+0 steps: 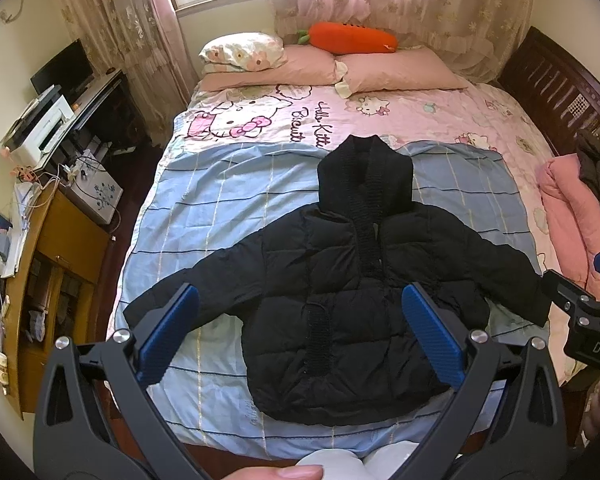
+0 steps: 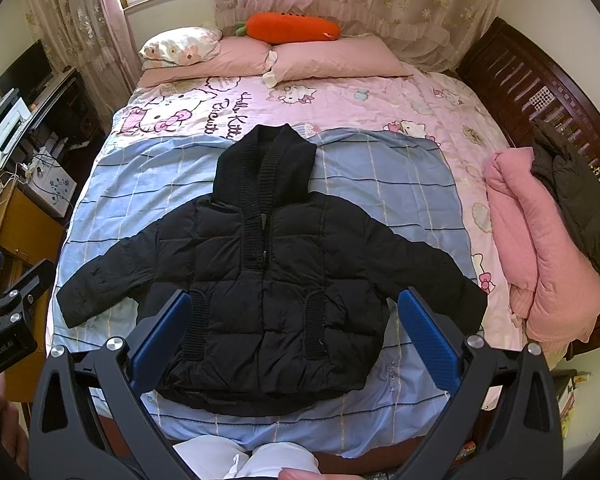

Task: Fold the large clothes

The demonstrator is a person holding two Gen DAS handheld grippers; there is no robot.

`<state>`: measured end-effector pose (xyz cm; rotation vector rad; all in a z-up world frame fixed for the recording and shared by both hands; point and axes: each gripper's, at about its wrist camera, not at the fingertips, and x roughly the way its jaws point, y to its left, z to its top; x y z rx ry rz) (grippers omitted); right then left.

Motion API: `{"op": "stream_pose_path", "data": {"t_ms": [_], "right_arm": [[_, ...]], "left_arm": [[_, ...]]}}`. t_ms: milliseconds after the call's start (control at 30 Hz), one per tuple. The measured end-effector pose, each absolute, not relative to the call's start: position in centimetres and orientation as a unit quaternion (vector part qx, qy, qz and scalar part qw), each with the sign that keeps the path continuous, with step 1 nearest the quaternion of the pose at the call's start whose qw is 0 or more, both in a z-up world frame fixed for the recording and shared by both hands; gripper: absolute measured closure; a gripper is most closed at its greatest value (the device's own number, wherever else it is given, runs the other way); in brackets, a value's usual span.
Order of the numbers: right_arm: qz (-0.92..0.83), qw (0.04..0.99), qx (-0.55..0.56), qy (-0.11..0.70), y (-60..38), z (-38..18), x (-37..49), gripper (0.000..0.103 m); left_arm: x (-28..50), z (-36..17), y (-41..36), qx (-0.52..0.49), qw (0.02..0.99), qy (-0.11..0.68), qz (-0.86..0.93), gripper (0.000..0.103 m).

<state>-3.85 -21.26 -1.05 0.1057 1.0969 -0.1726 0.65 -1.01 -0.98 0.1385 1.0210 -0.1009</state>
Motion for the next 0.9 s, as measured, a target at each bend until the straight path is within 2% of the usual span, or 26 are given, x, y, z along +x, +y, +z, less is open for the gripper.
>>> {"op": "stream_pose_path", "data": {"t_ms": [367, 500, 600, 667, 767, 900], "right_arm": [[-0.104, 0.835, 0.034, 0.539, -21.7, -2.3, -2.3, 0.001], [-0.106, 0.831, 0.018, 0.546, -21.6, -3.4, -1.1, 0.001], [-0.101, 0.821, 0.012, 0.562, -21.7, -5.0, 0.4, 0.001], [-0.09, 0.812, 0.018, 0.577, -21.7, -6.0, 1.5, 0.001], [-0.085, 0.798, 0.022, 0.596, -21.3, -7.6, 3.1, 0.001], [-0.085, 0.78, -0.003, 0.62, -20.3, -9.4, 4.7, 0.001]], "left_arm": [[3.6, -3.4, 3.1, -0.018, 0.846, 0.529, -0.056, 0.002], [5.6, -6.8, 9.2, -0.13, 0.814, 0.564, -0.042, 0.002], [6.4, -11.1, 15.5, -0.231, 0.785, 0.574, -0.021, 0.002], [6.3, -14.8, 20.1, -0.317, 0.771, 0.552, -0.001, 0.002], [4.7, -21.5, 26.5, -0.467, 0.757, 0.457, -0.016, 0.002], [3.2, -28.7, 33.2, -0.537, 0.699, 0.455, 0.129, 0.002]]}}
